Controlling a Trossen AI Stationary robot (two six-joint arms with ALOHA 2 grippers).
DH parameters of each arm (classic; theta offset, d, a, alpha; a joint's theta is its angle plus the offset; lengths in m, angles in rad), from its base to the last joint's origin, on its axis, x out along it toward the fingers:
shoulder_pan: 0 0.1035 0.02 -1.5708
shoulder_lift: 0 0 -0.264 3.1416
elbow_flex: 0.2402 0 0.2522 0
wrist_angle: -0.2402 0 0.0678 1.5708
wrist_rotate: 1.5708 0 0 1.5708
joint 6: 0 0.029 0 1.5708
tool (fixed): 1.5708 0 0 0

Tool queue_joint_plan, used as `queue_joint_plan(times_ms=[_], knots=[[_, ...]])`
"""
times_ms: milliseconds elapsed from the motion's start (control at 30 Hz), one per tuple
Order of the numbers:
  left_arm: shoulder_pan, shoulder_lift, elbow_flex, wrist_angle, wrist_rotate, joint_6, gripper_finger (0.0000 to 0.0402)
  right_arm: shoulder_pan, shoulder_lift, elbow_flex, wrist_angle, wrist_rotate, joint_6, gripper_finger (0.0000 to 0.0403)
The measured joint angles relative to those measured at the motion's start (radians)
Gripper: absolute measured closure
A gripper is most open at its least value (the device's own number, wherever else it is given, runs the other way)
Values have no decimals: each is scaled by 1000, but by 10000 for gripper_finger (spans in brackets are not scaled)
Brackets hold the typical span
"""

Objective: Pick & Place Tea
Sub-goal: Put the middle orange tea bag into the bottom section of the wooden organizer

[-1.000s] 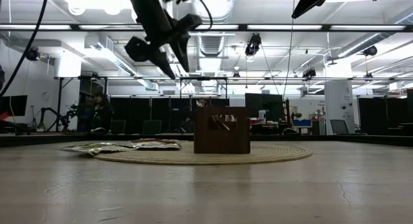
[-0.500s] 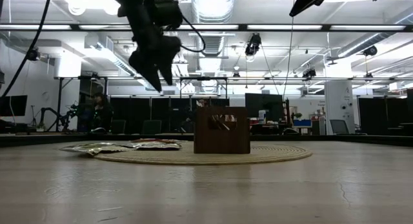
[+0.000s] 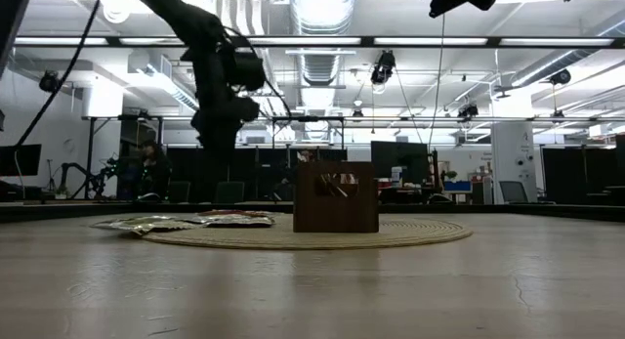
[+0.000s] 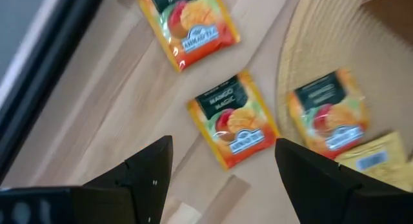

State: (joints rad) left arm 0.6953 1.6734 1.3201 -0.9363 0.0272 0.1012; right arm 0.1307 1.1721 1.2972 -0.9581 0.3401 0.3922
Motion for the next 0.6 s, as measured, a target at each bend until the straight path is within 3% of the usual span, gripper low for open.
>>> queue_joint_plan(times_ms=[333,600], knots=[[23,149,2,5,8,101,136,0,1,0,2,1,9,346],[28,188,2,80,-3,119,136,0,1,0,9,1,9,346]])
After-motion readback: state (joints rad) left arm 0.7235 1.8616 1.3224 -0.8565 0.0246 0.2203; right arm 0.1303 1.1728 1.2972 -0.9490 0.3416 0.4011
